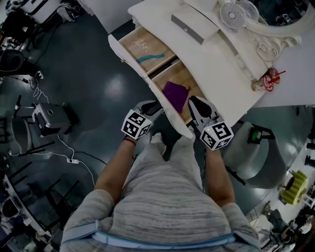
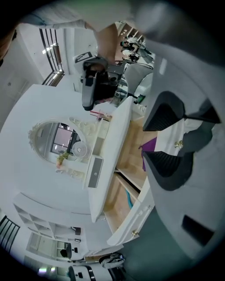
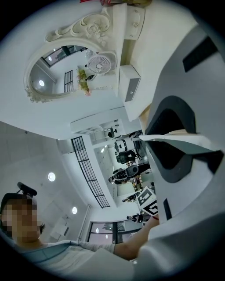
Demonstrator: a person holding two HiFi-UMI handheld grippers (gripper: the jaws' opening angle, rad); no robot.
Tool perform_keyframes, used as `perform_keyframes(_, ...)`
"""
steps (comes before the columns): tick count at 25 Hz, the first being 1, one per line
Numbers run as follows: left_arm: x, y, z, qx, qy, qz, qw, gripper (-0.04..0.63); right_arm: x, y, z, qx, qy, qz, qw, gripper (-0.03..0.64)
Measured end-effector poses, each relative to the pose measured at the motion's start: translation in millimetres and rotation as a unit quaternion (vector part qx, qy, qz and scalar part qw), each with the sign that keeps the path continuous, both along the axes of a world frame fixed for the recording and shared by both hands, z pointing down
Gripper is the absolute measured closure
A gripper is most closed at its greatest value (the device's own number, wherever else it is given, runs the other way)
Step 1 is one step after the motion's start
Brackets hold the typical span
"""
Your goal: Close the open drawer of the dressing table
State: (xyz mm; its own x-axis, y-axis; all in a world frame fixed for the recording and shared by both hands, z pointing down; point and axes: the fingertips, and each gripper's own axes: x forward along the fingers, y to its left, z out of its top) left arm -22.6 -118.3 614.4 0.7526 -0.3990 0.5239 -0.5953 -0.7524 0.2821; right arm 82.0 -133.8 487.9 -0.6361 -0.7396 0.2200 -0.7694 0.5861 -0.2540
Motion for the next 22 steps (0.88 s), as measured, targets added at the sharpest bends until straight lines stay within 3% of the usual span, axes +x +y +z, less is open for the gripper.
perform_keyframes(10, 0.3, 5.8, 47.1, -0.033, -0.054, 0.042, 0.9971, 0.433, 0.9, -7.3, 7.8, -0.012, 0.009, 0.005, 1.000, 0.604)
perform_keyframes(22, 9.3, 24.4, 123.2, -0.088, -0.149, 0.110, 0.9787, 0.433, 10.8, -11.8, 11.8, -0.026, 0.013, 0.017, 0.999, 0.604)
